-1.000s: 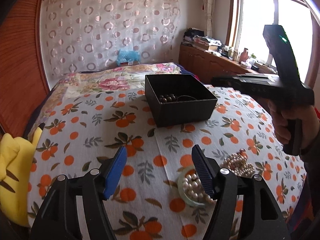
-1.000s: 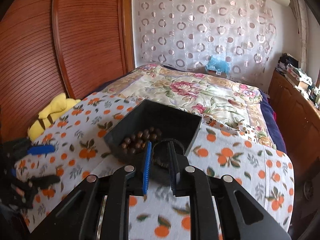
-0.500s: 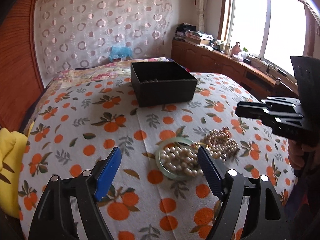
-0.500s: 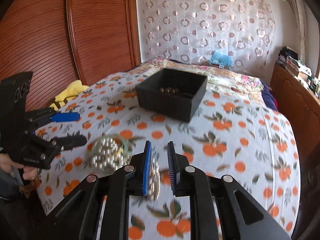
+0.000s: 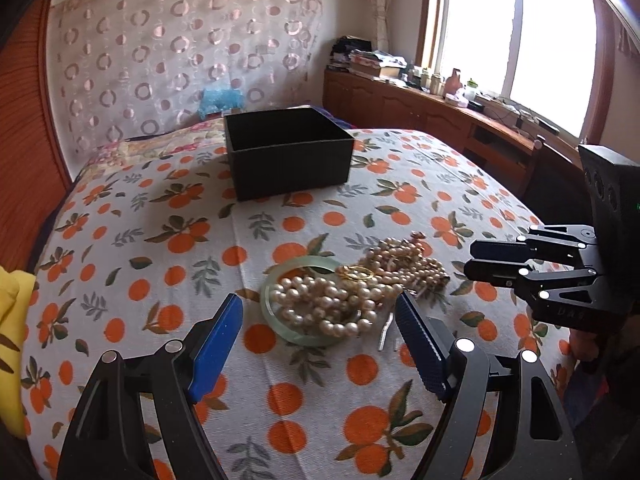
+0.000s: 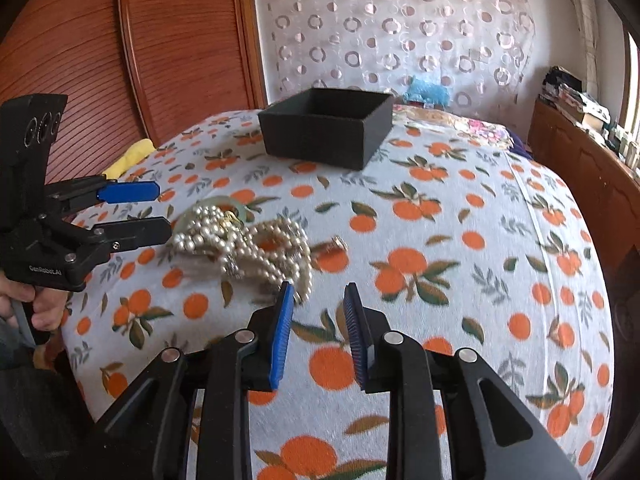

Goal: Organize jewelry
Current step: 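Close the left tool on a pearl necklace strand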

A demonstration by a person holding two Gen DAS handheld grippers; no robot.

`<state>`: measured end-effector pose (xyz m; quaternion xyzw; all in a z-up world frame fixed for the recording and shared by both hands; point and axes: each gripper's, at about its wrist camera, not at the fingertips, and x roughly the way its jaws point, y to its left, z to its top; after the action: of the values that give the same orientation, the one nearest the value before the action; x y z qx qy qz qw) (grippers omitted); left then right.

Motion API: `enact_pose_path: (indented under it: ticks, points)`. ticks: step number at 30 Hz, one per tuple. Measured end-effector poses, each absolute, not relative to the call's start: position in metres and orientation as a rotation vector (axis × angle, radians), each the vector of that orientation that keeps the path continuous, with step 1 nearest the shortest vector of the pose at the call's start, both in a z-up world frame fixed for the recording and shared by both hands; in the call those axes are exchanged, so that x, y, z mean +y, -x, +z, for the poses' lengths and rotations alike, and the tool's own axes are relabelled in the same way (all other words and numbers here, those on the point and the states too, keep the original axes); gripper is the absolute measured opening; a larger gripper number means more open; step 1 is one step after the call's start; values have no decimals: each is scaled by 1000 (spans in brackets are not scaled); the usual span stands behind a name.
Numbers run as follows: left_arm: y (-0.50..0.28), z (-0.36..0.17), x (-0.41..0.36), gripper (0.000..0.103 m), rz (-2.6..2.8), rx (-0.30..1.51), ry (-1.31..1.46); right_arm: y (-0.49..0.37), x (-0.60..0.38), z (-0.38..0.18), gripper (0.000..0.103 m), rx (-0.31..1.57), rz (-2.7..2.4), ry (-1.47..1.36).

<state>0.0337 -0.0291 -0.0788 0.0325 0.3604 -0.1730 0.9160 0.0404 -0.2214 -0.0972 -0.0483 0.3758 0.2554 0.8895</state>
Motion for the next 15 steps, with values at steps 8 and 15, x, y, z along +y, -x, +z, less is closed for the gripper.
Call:
enact_pose_path:
  ticks: [8, 15]
  points:
    - [-38, -82, -48, 48, -411, 769, -80, -35, -225, -105, 29, 783, 514, 112]
    - [-41, -90, -57, 32, -419, 799, -109, -33, -225, -106, 29, 774, 518, 118]
